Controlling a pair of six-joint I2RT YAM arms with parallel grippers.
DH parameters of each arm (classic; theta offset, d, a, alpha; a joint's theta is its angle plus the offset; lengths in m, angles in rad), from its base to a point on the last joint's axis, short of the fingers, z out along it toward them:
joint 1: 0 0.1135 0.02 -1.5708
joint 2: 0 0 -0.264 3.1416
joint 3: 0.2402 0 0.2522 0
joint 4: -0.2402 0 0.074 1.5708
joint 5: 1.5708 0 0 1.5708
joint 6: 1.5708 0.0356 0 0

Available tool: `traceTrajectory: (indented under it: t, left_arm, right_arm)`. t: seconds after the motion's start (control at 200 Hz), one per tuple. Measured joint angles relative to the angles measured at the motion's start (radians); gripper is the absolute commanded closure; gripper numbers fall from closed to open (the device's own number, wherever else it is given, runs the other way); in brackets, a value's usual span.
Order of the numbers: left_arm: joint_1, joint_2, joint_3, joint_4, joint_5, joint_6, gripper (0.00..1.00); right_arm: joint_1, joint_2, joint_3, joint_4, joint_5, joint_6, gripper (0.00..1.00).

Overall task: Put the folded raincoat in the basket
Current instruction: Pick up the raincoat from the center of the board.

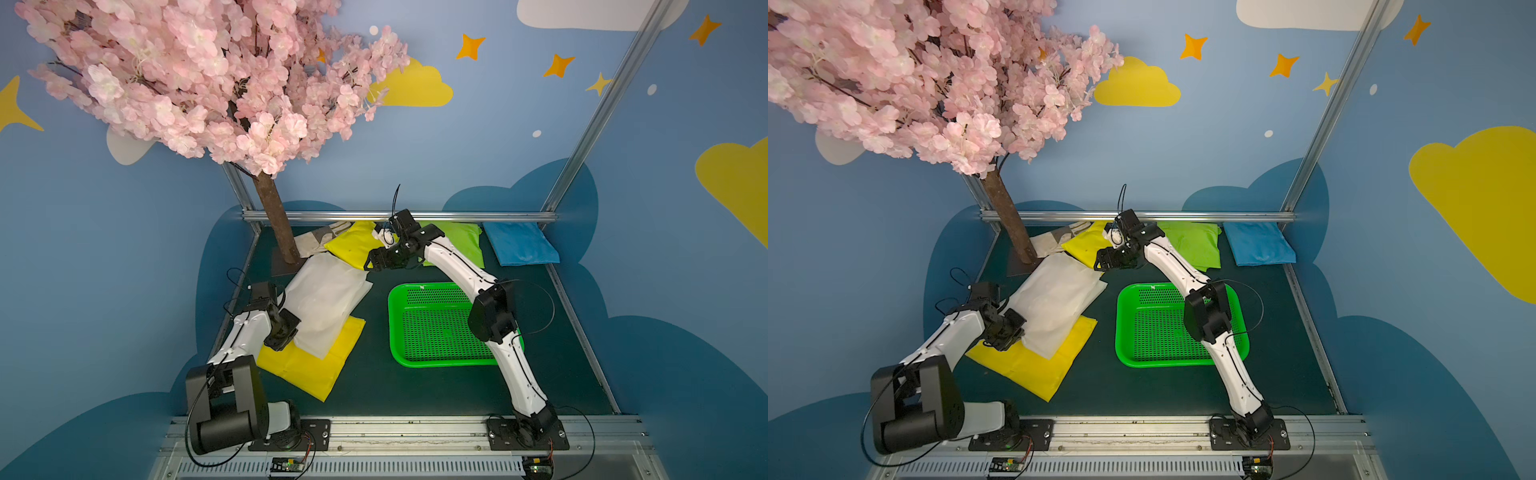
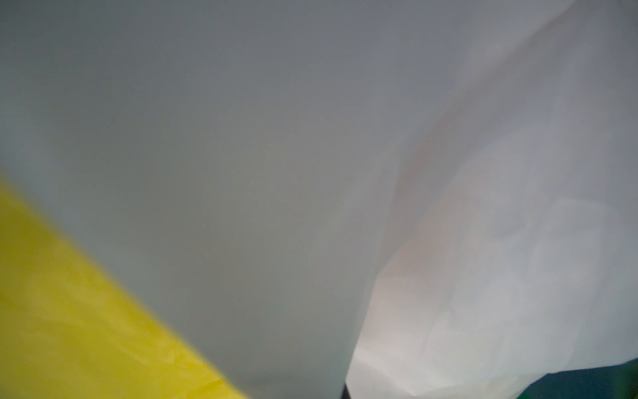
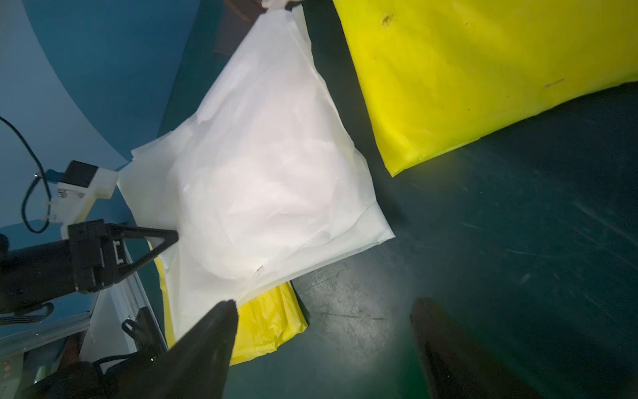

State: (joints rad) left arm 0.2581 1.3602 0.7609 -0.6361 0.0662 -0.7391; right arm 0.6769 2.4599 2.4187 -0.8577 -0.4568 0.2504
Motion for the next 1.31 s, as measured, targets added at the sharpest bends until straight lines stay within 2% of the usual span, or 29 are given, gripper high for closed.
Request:
traceTrajectory:
  t: [0.265, 0.771, 1.036, 1.307]
  left_arm:
    - [0.003, 0.002, -0.036, 0.049, 0.045, 0.013, 0.98]
    - [-0.061, -0.049, -0.076, 0.069, 0.103, 0.015, 0.98]
    - [-0.094, -0.061, -0.118, 0.105, 0.179, 0.014, 0.98]
    - [-0.126, -0.093, -0.137, 0.103, 0.236, 0.015, 0.98]
  right_arm:
    - [0.006, 0.069, 0.022, 0.049, -0.042, 0.028, 0.17]
    - [-0.023, 0.257, 0.099, 0.204, -0.043, 0.222, 0.16]
    - [-0.034, 0.294, 0.116, 0.297, -0.106, 0.346, 0.22]
    - [-0.034, 0.314, 0.119, 0.340, -0.164, 0.425, 0.39]
